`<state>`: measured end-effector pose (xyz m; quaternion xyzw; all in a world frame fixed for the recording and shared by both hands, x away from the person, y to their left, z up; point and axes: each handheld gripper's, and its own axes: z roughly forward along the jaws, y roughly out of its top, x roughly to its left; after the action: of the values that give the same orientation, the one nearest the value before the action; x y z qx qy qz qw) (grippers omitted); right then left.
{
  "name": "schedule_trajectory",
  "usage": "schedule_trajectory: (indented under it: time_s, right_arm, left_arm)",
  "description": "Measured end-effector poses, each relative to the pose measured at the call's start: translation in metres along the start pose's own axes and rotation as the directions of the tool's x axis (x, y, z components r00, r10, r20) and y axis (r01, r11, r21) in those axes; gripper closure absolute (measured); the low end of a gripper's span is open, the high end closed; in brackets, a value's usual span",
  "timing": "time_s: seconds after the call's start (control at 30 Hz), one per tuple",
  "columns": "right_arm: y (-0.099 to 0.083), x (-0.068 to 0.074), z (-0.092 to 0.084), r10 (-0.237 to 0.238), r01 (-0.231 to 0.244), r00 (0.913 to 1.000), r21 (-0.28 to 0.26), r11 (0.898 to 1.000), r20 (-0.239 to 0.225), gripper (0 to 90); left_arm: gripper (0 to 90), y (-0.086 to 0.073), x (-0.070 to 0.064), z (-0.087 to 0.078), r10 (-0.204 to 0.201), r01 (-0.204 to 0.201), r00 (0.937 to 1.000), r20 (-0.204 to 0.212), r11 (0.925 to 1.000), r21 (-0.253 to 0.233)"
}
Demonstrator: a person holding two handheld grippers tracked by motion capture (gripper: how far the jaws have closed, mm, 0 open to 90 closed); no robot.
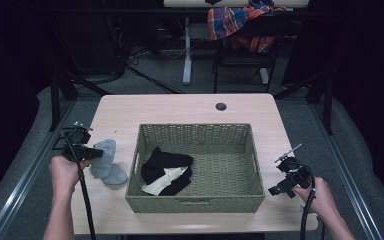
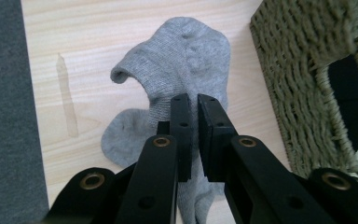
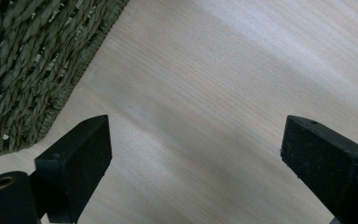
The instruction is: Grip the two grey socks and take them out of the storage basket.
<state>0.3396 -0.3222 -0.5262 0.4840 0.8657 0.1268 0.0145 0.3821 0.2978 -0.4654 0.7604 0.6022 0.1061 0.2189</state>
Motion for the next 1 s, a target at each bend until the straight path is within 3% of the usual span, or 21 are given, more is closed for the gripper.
schedule_trajectory:
  time_s: [0.13, 0.2, 0.27, 0.53, 0.87, 1.0]
  right_arm:
    - [0.0, -0.001, -0.001, -0.01, 0.01, 0.9997, 0.014, 1.0, 0.02, 8.2]
    - [0.0, 0.0, 0.0, 0.0, 0.0, 1.0, 0.0, 1.0, 0.0, 8.1]
    - [0.0, 0.0, -0.001, -0.011, 0.011, 0.9997, 0.014, 1.0, 0.021, 8.2]
    - [0.0, 0.0, 0.0, -0.008, 0.008, 0.9999, 0.017, 1.0, 0.015, 8.2]
    - [0.0, 0.0, 0.0, -0.01, 0.01, 0.9999, 0.022, 1.0, 0.011, 8.2]
    - [0.0, 0.0, 0.001, -0.019, 0.019, 0.9998, 0.04, 0.999, 0.009, 8.2]
  left_arm:
    - [85.3, -0.002, 0.003, 0.007, -0.014, 0.014, 0.9999, 0.007, 0.9998, 0.013]
    - [85.3, -0.003, 0.005, 0.01, -0.021, 0.02, 0.9997, 0.01, 0.9996, 0.02]
    - [85.2, -0.005, 0.007, 0.017, -0.022, 0.022, 0.9997, 0.012, 0.999, 0.038]
    - [84.7, -0.007, 0.008, 0.028, -0.021, 0.021, 0.9998, 0.005, 0.9973, 0.07]
    - [81.7, -0.009, 0.008, 0.047, -0.021, 0.025, 0.9992, -0.036, 0.9906, 0.135]
    - [78.1, -0.011, 0.01, 0.052, -0.025, 0.029, 0.9992, -0.032, 0.9889, 0.145]
